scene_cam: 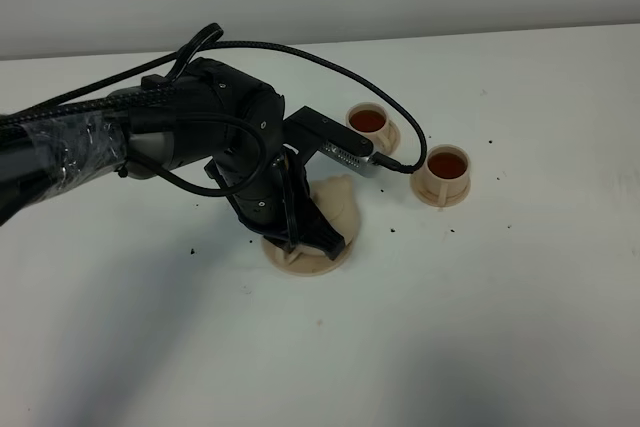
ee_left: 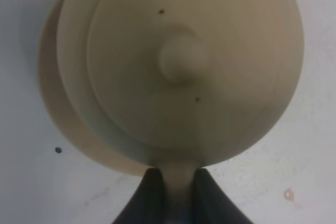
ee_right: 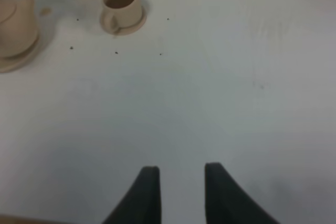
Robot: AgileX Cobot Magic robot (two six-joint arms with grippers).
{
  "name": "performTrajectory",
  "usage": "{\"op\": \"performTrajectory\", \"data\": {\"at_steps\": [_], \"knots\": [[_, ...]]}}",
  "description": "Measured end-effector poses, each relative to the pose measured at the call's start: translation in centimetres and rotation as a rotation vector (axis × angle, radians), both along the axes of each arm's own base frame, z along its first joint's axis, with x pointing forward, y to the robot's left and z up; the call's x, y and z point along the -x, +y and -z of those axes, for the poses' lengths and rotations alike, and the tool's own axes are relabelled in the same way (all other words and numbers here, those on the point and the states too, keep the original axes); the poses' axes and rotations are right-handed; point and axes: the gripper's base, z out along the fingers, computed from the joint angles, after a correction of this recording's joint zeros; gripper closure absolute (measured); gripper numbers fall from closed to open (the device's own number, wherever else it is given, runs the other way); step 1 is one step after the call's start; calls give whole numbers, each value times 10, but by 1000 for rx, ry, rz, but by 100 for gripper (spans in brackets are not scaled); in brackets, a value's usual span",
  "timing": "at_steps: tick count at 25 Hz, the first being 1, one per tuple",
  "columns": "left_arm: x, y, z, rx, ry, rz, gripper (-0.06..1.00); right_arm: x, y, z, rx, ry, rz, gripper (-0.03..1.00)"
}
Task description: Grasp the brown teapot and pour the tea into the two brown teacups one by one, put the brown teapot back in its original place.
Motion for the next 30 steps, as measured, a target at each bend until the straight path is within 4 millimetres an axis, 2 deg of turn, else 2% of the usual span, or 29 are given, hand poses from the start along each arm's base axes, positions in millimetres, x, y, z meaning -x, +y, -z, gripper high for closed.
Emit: {"op": "performTrajectory", "data": {"at_steps": [9, 30], "knots": [[4, 5, -18, 1, -7, -5, 79, 0, 0, 0, 0, 0, 0, 73], [1, 11, -3, -57, 36, -3, 79, 0, 0, 0, 0, 0, 0, 73]]}}
